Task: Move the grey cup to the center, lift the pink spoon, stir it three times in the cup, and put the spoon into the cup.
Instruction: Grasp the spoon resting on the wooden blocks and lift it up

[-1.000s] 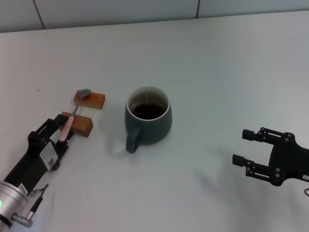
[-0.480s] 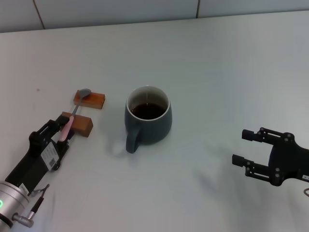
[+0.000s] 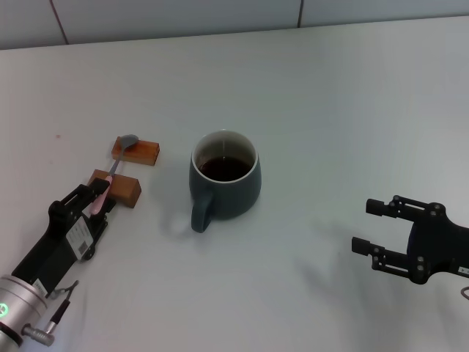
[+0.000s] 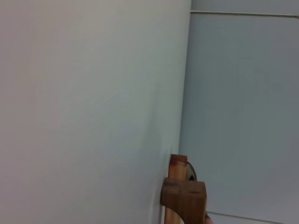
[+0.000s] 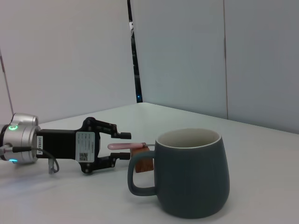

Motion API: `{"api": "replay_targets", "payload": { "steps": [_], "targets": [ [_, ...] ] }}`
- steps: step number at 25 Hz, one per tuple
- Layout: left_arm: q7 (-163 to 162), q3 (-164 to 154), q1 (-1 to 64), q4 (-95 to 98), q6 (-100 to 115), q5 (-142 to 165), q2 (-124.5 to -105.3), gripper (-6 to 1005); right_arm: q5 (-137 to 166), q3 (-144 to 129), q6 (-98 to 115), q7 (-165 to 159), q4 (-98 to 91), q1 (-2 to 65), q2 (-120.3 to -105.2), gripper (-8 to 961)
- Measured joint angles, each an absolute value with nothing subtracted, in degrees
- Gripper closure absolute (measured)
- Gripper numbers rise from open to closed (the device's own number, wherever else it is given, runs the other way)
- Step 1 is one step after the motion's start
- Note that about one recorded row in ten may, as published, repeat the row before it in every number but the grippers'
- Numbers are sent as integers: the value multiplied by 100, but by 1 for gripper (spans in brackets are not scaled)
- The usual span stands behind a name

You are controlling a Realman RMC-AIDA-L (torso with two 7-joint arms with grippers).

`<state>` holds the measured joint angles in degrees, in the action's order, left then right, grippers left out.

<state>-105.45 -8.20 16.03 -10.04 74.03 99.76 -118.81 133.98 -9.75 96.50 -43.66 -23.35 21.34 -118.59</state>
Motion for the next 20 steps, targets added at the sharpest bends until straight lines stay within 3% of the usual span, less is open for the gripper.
{"api": "replay_targets", "payload": {
  "steps": [9, 20],
  "targets": [
    [-10493, -792, 1605, -987, 7358, 9976, -11883, 706, 13415, -975, 9650, -4371, -2338, 2142, -11856, 269],
    [-10435, -791, 1605, -984, 7323, 9976, -11883, 728, 13475, -984, 9615, -4403, -2338, 2187, -11860, 268]
  ]
}}
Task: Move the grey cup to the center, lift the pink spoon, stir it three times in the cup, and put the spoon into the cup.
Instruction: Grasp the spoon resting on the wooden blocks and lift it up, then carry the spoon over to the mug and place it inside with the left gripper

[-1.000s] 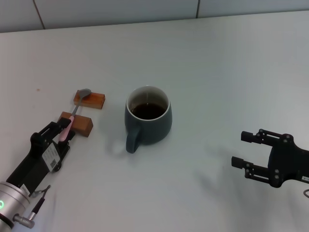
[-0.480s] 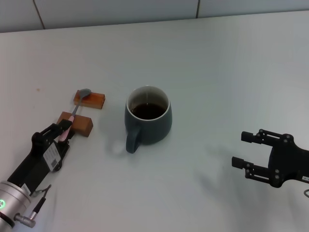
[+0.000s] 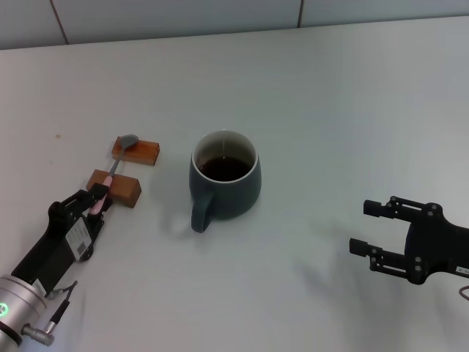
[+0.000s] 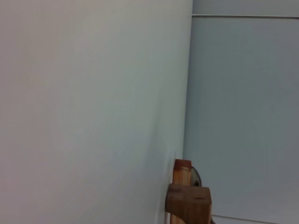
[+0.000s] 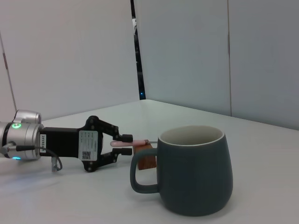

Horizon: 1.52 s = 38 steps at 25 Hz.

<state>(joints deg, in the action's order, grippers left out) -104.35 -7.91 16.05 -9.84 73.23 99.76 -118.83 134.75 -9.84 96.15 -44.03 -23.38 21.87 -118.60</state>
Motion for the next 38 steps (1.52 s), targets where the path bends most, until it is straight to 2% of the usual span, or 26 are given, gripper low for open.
{"api": "replay_targets", "payload": {
  "steps": [5, 11, 19, 29, 34, 38],
  "targets": [
    [-10359, -789, 1608, -973, 7365, 9975, -11883, 739, 13476, -984, 9610, -4403, -2338, 2188, -11864, 268],
    [-10121, -769, 1614, -866, 7743, 9940, -11883, 862, 13476, -985, 9606, -4404, -2335, 2189, -11874, 269],
    [-9285, -611, 1653, -561, 8833, 9935, -11871, 862, 13476, -985, 9606, -4403, -2290, 2189, -11885, 269],
    [-7937, -1023, 2479, 844, 10545, 9992, -11832, 862, 13440, -943, 9605, -4384, -2251, 2115, -11900, 269],
    [-7668, -2227, 3050, 2448, 11101, 9991, -11813, 862, 13433, -915, 9545, -4387, -2196, 2074, -11900, 269],
    [-7663, -2737, 3190, 3501, 11103, 9989, -11807, 862, 13430, -914, 9510, -4394, -2130, 2046, -11900, 269]
  ]
}}
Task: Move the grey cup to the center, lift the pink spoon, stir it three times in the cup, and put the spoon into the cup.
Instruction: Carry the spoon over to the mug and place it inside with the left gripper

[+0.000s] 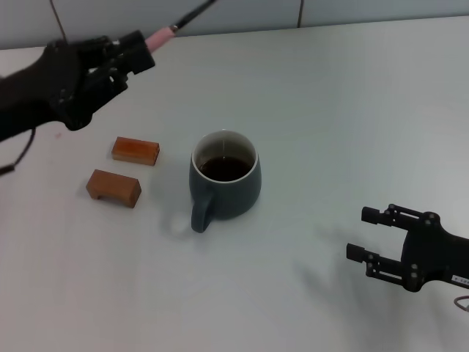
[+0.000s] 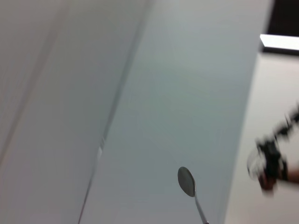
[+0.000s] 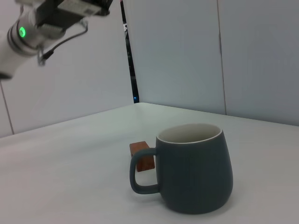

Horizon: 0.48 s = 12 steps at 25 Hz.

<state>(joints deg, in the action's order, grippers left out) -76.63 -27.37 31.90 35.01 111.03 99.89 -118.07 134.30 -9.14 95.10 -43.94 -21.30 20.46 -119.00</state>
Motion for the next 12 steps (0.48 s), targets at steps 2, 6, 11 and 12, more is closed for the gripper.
{"api": "replay_targets", "payload": {
  "steps": [2, 6, 11, 12],
  "targets": [
    [-7646, -3119, 3217, 4214, 11084, 10008, -11800, 862, 13427, -914, 9470, -4393, -2090, 2021, -11901, 268],
    [-7898, -3966, 3190, 6406, 11052, 10383, -11783, 862, 13410, -904, 9260, -4357, -1944, 1979, -11901, 268],
    [-8197, -4335, 3219, 8018, 11026, 11004, -11793, 862, 13298, -904, 9150, -4340, -1834, 1974, -11909, 268],
    [-8239, -4445, 3224, 8319, 11023, 11169, -11798, 862, 13298, -904, 9150, -4340, -1834, 1974, -11909, 268]
  ]
}}
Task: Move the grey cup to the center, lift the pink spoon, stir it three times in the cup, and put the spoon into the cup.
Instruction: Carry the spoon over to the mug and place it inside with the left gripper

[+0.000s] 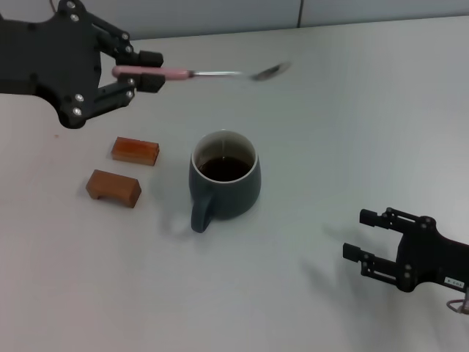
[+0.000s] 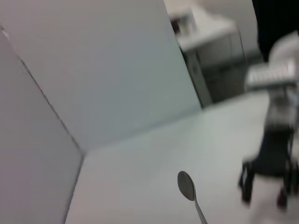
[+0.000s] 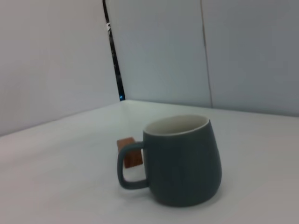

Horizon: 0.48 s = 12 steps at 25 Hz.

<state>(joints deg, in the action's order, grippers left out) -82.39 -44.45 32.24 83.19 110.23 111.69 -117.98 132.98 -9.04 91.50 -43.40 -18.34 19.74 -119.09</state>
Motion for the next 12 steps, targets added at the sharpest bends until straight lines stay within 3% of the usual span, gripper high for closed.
{"api": "replay_targets", "payload": {
  "steps": [5, 12],
  "targets": [
    [-8354, -5339, 3206, 9947, 11009, 12281, -11821, 862, 13152, -899, 9149, -4337, -1747, 1964, -11910, 268],
    [-8369, -6481, 3187, 10758, 10817, 13274, -11845, 862, 13043, -896, 9149, -4334, -1651, 1902, -11909, 268]
  ]
}}
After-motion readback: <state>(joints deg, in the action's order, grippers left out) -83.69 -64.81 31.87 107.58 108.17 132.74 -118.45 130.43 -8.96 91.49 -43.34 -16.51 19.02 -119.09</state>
